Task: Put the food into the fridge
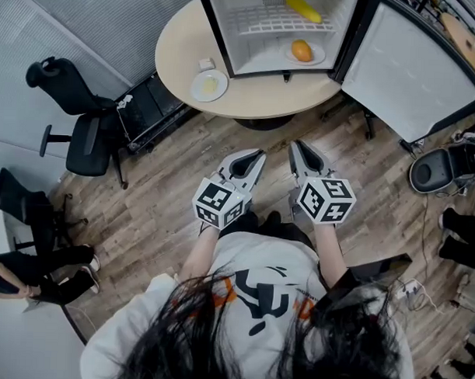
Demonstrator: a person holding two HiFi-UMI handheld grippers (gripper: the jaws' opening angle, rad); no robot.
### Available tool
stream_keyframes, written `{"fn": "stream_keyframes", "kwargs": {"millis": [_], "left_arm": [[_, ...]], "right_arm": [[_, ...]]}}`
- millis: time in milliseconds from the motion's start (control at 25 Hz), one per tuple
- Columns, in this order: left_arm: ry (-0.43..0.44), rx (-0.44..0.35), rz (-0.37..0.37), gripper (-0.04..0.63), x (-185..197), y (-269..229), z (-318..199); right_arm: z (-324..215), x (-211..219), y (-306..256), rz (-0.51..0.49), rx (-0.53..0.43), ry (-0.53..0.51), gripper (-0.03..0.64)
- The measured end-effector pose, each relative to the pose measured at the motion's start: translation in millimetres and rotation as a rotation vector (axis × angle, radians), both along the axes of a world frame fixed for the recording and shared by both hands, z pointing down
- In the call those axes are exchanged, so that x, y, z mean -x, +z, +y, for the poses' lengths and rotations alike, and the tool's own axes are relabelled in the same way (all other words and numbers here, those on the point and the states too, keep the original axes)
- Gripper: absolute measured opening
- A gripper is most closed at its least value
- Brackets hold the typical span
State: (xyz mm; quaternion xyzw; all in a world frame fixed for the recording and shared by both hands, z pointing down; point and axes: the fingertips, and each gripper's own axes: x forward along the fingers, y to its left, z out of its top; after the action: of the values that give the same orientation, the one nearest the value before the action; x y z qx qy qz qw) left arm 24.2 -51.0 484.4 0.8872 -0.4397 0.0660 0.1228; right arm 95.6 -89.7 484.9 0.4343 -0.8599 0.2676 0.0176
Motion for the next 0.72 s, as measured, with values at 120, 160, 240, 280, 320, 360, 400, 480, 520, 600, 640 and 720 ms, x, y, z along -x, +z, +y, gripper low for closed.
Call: {"fn": "stream_keyframes", "kwargs": {"millis": [120,160,240,280,320,360,400,480,520,600,640,720], "left_arm": [[-0.002,-0.001,-0.001,0.011,-0.5,-0.1,0.7],[-0.003,-0.001,-0.002,0.011,-0.3,-0.2,0.9],[-0.006,-0.002,-0.002,0.011,0.1,-0.4,0.9],[-0.007,-0.003,-0.002,0.011,0.1,-0.5,0.8],[-0.008,-0.004,-0.002,0.011,0.1,-0.7,0.6],[-0.009,-0.005,-0.003,0.011,0.0,-0.9,0.3],[-0.01,-0.006,-0.003,0.011,-0.1,-1.1,0.0],[-0.012,-0.008,-0.004,0.011,-0.3,-1.2,-0.8],[-0.012,-0.008,-0.004,0.011,-0.7,-1.2,-1.0],[-0.013,-0.009,-0.005,0.011,-1.8,-1.1,-0.6],[-0.014,-0.01,-0.006,0.011,-2.4,-1.1,-0.2],[-0.014,-0.01,-0.007,0.011,-3.3,-1.0,0.1]], "right_arm": [[-0.1,-0.3,0.2,0.002,-0.001,-0.003,0.052],[-0.1,0.1,0.3,0.003,-0.001,-0.005,0.052],[-0.3,0.5,0.9,0.004,0.0,-0.007,0.052],[-0.5,0.3,1.5,0.005,0.001,-0.007,0.052],[-0.7,-0.1,2.1,0.006,0.003,-0.006,0.052],[-1.0,-0.7,2.6,0.007,0.005,-0.005,0.052],[-1.3,-1.1,3.1,0.008,0.006,-0.005,0.052],[-2.3,-2.1,3.7,0.009,0.006,-0.005,0.052],[-2.7,-2.7,4.0,0.01,0.006,-0.005,0.052],[-2.8,-4.2,4.3,0.011,0.005,-0.005,0.052],[-2.6,-4.8,4.4,0.012,0.005,-0.005,0.052],[-2.5,-5.7,4.5,0.012,0.006,-0.006,0.052]]}}
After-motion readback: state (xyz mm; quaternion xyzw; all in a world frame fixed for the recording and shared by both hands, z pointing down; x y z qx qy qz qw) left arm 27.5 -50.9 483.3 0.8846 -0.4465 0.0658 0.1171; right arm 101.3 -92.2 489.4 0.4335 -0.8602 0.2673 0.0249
